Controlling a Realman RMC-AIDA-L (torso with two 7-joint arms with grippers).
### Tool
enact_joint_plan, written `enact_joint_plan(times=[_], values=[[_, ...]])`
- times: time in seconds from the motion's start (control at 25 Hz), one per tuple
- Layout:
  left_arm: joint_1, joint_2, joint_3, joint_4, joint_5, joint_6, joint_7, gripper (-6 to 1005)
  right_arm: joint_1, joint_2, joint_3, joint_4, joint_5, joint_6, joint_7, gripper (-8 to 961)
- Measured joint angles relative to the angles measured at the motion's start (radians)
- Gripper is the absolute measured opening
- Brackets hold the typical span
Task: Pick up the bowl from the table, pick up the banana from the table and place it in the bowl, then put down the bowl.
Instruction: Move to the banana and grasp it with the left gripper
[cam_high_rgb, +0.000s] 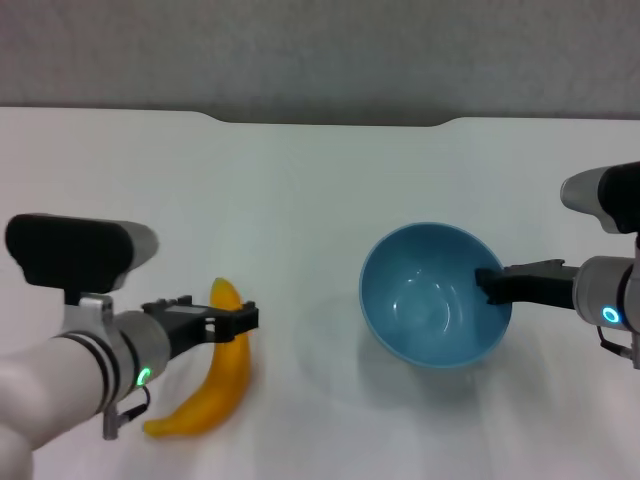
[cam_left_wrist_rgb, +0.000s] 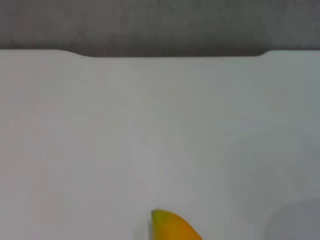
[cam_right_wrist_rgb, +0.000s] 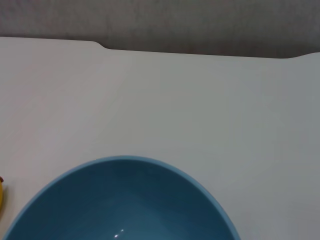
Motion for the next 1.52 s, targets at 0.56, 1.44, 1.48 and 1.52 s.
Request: enact_joint_plan(times=[0.56, 1.44, 1.48, 1.52], values=[[-0.064, 0.001, -0.009, 0.036, -0.035, 0.143, -0.063, 893, -0.003, -0.002, 0.001, 0.01, 0.0, 0.011, -0.001, 33], [-0.143, 0.0, 0.002, 0.157, -0.097, 0.17, -0.068, 890, 0.005, -0.002, 0.001, 0.037, 0.0, 0.026, 0.0, 32], [-0.145, 0.0, 0.002, 0.16, -0.097, 0.168, -0.069, 890, 0.005, -0.002, 0.001, 0.037, 0.0, 0.027, 0.0, 32], [-0.145, 0.0, 0.002, 0.162, -0.097, 0.166, -0.07, 890, 0.005, -0.002, 0.001, 0.038, 0.0, 0.027, 0.0, 32]])
